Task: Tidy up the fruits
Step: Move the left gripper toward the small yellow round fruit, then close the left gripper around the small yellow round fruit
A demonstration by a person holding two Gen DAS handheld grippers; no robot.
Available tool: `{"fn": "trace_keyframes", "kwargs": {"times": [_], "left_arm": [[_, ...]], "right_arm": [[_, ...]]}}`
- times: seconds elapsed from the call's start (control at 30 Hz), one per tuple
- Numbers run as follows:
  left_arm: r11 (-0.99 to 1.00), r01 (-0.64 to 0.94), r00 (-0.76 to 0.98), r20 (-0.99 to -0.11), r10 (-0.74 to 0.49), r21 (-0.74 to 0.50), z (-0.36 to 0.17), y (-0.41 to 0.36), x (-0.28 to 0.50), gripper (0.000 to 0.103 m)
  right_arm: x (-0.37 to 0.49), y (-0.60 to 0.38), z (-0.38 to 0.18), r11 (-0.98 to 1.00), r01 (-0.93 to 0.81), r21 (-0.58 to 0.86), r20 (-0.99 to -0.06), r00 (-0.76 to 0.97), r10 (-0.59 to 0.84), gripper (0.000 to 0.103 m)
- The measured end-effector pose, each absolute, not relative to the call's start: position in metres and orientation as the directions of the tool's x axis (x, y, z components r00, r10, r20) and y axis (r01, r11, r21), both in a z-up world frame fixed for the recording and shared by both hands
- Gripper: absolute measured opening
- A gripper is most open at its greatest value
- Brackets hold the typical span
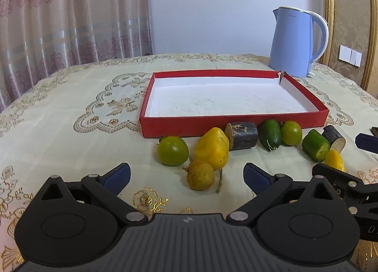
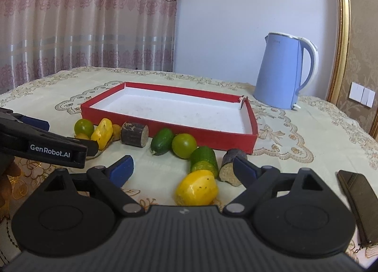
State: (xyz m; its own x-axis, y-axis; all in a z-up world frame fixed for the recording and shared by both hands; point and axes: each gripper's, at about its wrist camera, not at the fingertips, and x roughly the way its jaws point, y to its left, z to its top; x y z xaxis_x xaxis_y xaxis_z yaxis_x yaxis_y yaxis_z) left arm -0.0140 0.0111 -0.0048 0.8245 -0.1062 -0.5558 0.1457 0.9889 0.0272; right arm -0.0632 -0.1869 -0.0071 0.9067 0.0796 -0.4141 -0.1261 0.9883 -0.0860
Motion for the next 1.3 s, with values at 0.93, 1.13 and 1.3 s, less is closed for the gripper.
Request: {"fn": "trace_keyframes", "kwargs": {"times": [0.93,1.13,1.3], "left_arm": [[0.978,0.206,0.772,-0.619,-0.146,0.025,-0.014,0.002,0.001,0.039],[0.981,0.192,0.772,-0.622,-0.132,0.03,-0.013,0.0,0.002,0.039],[0.985,0.169,0.777,-0.62,-0.108,0.04,-0.012,-0.001,0.004,0.067]], "right_arm": [[-0.06,-0.19,-0.011,0.99,-0.112,-0.087,-0.409,0.91,0.067,0.09],[-0.062,-0.19,-0.008,0.989,-0.11,-0.094,-0.399,0.915,0.064,0.09],[-0.064,-0.19,-0.006,0.989,-0.106,-0.101,-0.394,0.917,0.058,0.09]]}}
